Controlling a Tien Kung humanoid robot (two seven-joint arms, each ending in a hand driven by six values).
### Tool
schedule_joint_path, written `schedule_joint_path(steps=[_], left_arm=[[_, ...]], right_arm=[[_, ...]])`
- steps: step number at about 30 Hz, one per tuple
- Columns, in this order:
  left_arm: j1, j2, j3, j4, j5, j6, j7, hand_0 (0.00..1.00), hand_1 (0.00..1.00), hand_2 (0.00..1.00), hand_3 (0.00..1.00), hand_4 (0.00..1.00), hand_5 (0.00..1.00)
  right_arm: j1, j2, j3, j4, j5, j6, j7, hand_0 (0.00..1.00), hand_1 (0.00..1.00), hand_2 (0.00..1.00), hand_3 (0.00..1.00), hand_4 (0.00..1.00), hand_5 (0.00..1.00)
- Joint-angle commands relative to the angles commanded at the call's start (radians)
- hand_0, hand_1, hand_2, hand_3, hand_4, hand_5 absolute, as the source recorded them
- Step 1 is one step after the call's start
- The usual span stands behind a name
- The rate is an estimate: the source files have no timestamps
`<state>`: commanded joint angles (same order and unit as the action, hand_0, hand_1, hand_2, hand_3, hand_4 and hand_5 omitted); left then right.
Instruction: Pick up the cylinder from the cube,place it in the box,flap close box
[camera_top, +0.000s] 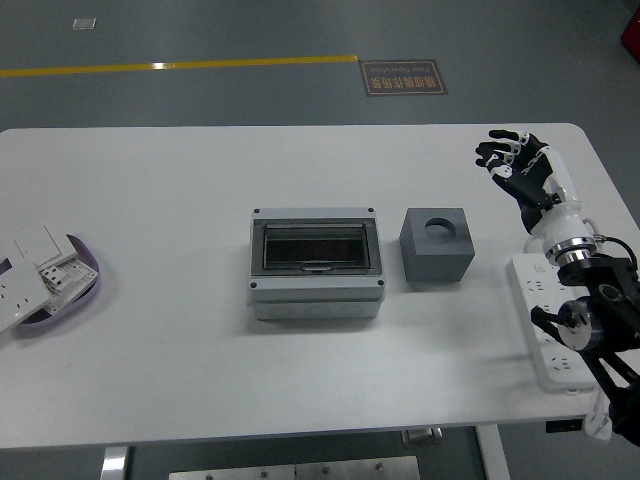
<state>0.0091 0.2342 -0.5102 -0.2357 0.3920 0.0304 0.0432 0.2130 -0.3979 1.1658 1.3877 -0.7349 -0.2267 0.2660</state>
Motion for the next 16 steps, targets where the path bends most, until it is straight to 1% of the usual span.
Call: schedule_joint_path(steps=[9,16], left_arm=[[-0.004,0.004,-0.001,0.000,0.002,-0.001,0.001,0.593,0.629,0.623,0.639,0.701,0.217],[-0.007,0.014,0.002,-0.001,-0.002,-0.001,0.001,0.594,0.629,0.623,0.639,0.700,0.218]], right_arm=[[-0.001,-0.002,0.008,-0.002,0.006,0.007,-0.008,0.576,0.574,0.512,0.509,0.647,0.024],[-0.001,0.001,0.011,-0.010,0.007,0.007,-0.010,0.569,0.568,0.505,0.499,0.648,0.040]])
